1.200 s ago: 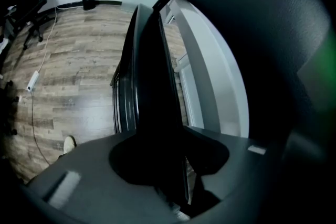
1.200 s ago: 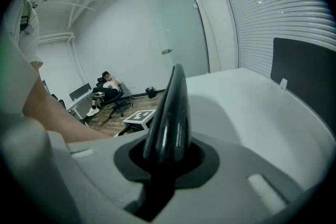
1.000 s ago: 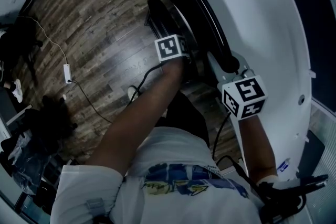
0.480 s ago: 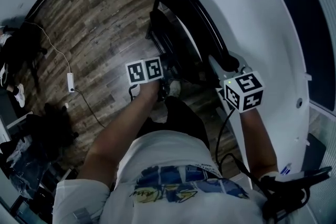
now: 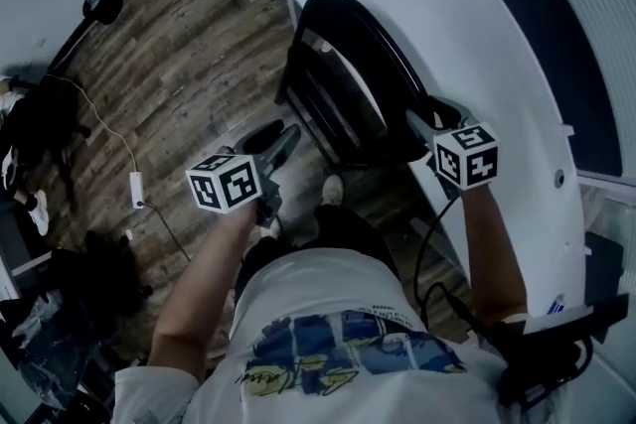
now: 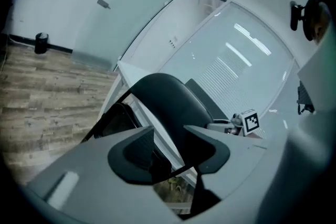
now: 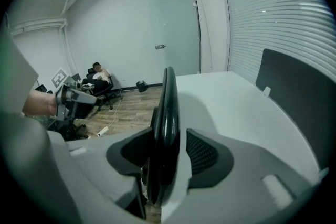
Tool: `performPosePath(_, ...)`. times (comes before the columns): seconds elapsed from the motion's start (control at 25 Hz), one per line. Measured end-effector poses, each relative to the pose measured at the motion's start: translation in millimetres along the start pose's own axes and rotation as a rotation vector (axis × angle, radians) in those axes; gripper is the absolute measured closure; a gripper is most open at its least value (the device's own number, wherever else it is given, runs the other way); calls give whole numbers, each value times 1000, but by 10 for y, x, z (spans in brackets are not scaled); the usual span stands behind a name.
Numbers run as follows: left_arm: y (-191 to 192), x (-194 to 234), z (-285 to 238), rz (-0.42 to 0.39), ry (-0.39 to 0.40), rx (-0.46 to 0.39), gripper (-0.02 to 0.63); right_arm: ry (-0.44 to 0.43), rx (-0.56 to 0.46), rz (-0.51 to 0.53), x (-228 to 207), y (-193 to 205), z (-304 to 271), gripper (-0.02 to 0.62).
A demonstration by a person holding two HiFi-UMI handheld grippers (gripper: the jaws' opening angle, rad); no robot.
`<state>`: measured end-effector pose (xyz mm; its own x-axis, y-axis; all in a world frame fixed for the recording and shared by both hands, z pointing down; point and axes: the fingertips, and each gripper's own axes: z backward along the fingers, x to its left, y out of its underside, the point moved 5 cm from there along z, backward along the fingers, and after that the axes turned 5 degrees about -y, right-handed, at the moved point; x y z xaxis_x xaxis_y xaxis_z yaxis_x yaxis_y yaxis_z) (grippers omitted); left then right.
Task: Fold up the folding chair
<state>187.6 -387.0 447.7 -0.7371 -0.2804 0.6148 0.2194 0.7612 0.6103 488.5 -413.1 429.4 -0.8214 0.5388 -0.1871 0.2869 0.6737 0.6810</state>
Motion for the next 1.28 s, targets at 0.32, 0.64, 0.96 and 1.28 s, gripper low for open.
performPosePath(0.32,-281,-74,1044,-195,43,-109,469,207,-104,-36,219,-40,867,408)
performPosePath(0.64,-329,138,2398,-316,51,-194,601,167,-220,14,1854,-31,985,461)
performPosePath(0.96,-9,345,2930,-284,184,-142,601,225,-270,32,3060,150,1187,575)
performPosePath(1.28,361,123,3047,-400,256,-74,601,262,-268,12,3578,472,1459,592)
